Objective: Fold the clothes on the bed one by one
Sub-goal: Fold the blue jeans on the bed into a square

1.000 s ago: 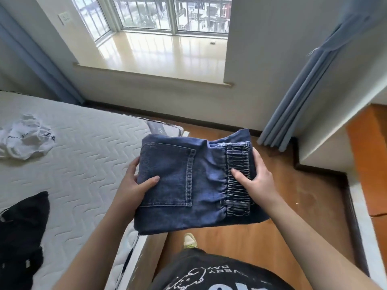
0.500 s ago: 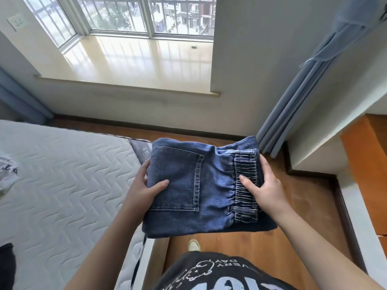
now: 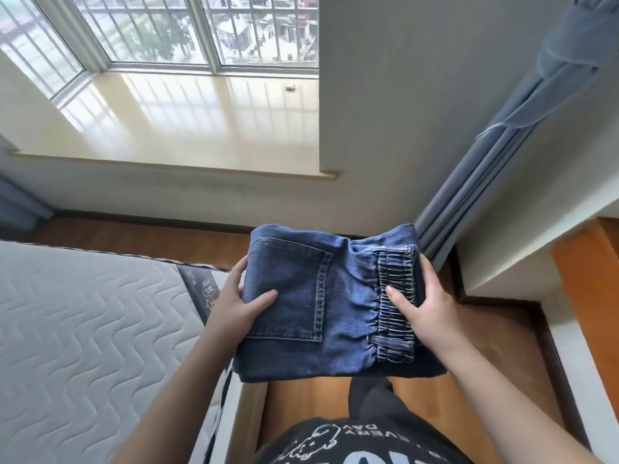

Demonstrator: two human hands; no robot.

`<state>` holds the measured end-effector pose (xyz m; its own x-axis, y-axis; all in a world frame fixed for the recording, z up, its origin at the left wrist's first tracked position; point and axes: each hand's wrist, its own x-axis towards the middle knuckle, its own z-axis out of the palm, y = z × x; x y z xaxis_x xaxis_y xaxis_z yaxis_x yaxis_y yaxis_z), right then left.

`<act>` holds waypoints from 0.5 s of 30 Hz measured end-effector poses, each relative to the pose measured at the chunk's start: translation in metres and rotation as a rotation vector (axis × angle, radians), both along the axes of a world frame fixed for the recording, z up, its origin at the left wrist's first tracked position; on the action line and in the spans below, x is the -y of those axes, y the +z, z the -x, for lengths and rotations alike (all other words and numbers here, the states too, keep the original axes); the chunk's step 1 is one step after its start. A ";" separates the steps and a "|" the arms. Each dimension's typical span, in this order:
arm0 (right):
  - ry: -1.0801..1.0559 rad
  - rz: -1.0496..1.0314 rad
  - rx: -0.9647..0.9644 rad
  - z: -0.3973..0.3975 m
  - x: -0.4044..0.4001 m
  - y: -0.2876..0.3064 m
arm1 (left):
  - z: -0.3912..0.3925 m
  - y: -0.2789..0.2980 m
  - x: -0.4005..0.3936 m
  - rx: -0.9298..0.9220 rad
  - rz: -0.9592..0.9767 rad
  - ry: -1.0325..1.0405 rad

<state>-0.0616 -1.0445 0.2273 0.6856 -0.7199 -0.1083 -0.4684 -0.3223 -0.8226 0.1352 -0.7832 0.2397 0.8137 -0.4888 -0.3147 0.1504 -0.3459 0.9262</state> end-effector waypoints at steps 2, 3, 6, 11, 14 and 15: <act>0.029 -0.012 0.007 -0.021 0.031 -0.003 | -0.014 0.000 0.027 0.007 0.002 0.023; 0.044 -0.015 0.008 -0.031 0.045 -0.003 | -0.020 0.002 0.041 0.013 0.004 0.033; 0.092 -0.026 0.010 -0.060 0.086 0.000 | -0.037 0.010 0.075 0.011 0.012 0.071; 0.222 -0.043 -0.006 -0.114 0.142 0.010 | -0.059 0.016 0.107 0.012 0.032 0.169; 0.298 -0.071 0.005 -0.152 0.153 0.009 | -0.071 0.015 0.110 -0.003 0.036 0.253; 0.318 -0.076 0.001 -0.164 0.154 0.007 | -0.076 0.015 0.108 -0.008 0.031 0.282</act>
<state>0.1027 -1.1984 0.2342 0.8749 -0.4597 -0.1525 -0.3533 -0.3903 -0.8502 0.2112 -0.8913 0.2544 0.9166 -0.2528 -0.3099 0.2437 -0.2612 0.9340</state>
